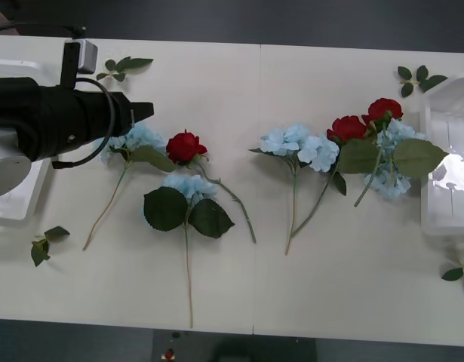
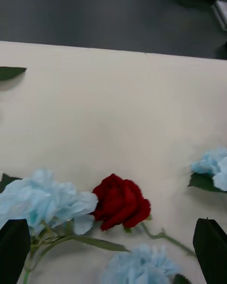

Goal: Put the red flowers into the right box and the blue flowers into the left box

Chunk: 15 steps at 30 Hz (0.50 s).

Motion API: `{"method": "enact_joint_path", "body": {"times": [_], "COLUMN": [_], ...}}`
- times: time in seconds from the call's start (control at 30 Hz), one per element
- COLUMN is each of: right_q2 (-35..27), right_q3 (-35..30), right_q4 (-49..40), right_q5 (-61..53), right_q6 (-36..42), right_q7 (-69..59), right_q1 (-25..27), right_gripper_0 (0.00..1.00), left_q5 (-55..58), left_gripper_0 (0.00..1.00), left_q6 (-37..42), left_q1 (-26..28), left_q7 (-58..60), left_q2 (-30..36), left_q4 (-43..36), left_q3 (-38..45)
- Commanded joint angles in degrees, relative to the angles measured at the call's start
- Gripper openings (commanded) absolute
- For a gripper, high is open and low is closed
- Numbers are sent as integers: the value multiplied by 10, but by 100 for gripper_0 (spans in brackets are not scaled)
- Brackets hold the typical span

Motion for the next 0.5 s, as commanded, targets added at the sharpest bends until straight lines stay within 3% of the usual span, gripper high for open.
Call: {"method": "enact_joint_path", "body": {"times": [0.03, 0.17, 0.23, 0.27, 0.3, 0.33, 0.37, 0.4, 0.5], "right_q2": [-20, -20, -20, -19, -20, -20, -19, -20, -20], "right_q3": [15, 28, 28, 28, 28, 28, 28, 28, 28], "right_q4": [30, 56, 60, 60, 60, 60, 60, 60, 54], "right_q5": [3, 8, 9, 11, 11, 11, 10, 8, 1], "right_q6": [-36, -72, -78, -79, -79, -79, -79, -79, -79], "right_q7": [-20, -19, -17, -16, -15, -15, -15, -15, -10], "right_q1": [-7, -6, -7, -6, -6, -6, -6, -6, -7], "right_gripper_0": [0, 1, 12, 30, 60, 81, 95, 100, 100], "left_q5": [29, 36, 40, 52, 65, 73, 81, 83, 82], "left_gripper_0": [100, 100, 100, 100, 100, 100, 100, 100, 100], "left_q6": [-2, -2, -2, -2, 1, 9, 25, 37, 65], "left_q1": [9, 29, 35, 41, 46, 48, 50, 50, 50], "left_q7": [-41, -71, -82, -91, -100, -113, -126, -133, -135], "left_q2": [20, 32, 34, 39, 43, 44, 45, 46, 46], "left_q4": [26, 50, 57, 62, 69, 72, 75, 78, 85], "left_q3": [16, 15, 15, 15, 15, 15, 15, 15, 15]}}
